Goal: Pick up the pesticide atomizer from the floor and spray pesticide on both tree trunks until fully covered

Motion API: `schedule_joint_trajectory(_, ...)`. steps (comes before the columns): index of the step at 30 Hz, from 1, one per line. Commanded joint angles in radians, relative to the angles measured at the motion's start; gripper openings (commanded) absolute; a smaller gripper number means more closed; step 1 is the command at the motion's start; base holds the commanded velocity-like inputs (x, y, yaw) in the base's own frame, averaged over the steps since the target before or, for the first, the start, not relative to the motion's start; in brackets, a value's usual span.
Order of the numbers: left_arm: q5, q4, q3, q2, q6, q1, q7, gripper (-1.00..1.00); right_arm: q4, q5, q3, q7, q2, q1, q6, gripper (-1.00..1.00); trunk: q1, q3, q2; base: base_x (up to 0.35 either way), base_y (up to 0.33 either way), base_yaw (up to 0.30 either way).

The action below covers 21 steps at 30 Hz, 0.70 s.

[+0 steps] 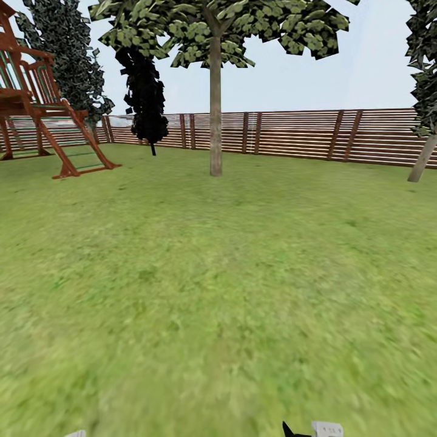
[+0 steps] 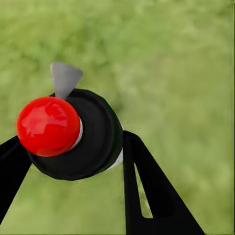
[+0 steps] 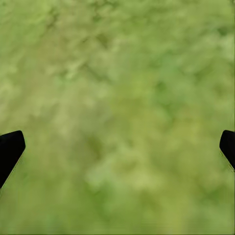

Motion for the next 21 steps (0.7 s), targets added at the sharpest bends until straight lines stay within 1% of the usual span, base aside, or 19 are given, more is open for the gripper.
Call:
schedule_joint_trajectory(1,-0.001,0.001,0.008,0.000,-0.002,-0.001,-0.005,-1.00,-0.001,0.004,-0.009,0.007,0.000,-0.001,-0.001,1.00,0.000,-0.001,0.000,0.339,0.000,0.000)
schedule_joint_trajectory(21,-0.001,0.001,0.008,0.000,-0.003,-0.001,-0.005,-1.00,0.000,0.004,-0.009,0.007,0.000,-0.001,-0.001,1.00,0.000,-0.001,0.000,0.339,0.000,0.000)
